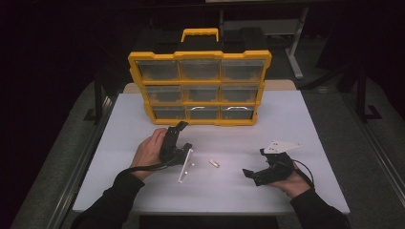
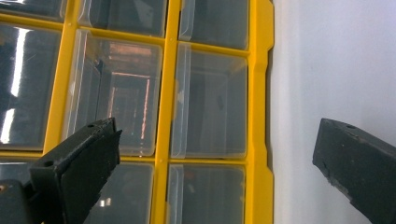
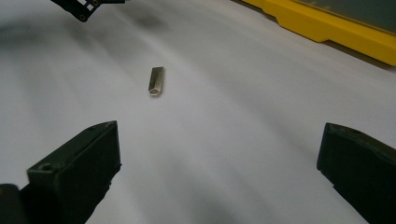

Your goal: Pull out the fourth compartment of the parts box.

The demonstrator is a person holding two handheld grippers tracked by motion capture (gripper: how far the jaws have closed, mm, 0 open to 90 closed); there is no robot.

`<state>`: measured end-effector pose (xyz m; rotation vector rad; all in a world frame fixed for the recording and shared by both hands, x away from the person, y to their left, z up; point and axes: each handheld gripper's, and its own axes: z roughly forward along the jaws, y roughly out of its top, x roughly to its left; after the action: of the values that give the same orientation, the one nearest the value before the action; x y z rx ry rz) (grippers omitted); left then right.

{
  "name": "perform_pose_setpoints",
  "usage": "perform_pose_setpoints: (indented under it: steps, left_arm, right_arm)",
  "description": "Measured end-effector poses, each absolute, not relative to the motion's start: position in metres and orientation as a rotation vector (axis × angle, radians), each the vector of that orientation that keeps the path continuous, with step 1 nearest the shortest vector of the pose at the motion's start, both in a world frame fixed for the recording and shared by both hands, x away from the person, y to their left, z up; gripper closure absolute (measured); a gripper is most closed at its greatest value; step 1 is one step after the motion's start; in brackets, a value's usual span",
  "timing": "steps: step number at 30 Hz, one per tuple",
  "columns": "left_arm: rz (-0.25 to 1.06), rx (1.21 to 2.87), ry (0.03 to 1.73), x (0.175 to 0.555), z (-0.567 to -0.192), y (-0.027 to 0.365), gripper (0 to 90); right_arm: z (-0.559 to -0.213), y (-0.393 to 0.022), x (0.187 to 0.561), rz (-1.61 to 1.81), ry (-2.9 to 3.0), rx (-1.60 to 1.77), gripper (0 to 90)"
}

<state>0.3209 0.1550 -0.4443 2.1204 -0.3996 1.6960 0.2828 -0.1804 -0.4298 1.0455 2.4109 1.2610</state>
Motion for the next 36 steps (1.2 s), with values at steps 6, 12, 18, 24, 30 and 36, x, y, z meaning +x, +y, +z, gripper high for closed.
perform_pose_setpoints:
  steps: [6, 12, 18, 24, 30, 36]
  left_arm:
    - [1.714, 2.118, -0.377, 0.324, -0.442, 0.161, 0.3]
    - [1.732, 2.125, -0.368, 0.326, -0.441, 0.167, 0.3]
    - [1.751, 2.125, -0.344, 0.329, -0.438, 0.174, 0.3]
    - [1.769, 2.125, -0.331, 0.333, -0.437, 0.181, 0.3]
    - [1.776, 2.119, -0.32, 0.337, -0.436, 0.185, 0.3]
    - [1.792, 2.132, -0.319, 0.339, -0.435, 0.188, 0.3]
  right_arm:
    - [-0.43, -0.18, 0.283, 1.26, 2.412, 1.044, 0.0]
    - [-0.43, -0.18, 0.283, 1.259, 2.411, 1.043, 0.0]
    - [-0.43, -0.18, 0.283, 1.26, 2.411, 1.045, 0.0]
    - [-0.43, -0.18, 0.283, 1.26, 2.411, 1.044, 0.0]
    - [-0.431, -0.18, 0.284, 1.258, 2.414, 1.044, 0.0]
    - [-0.432, -0.182, 0.285, 1.264, 2.415, 1.048, 0.0]
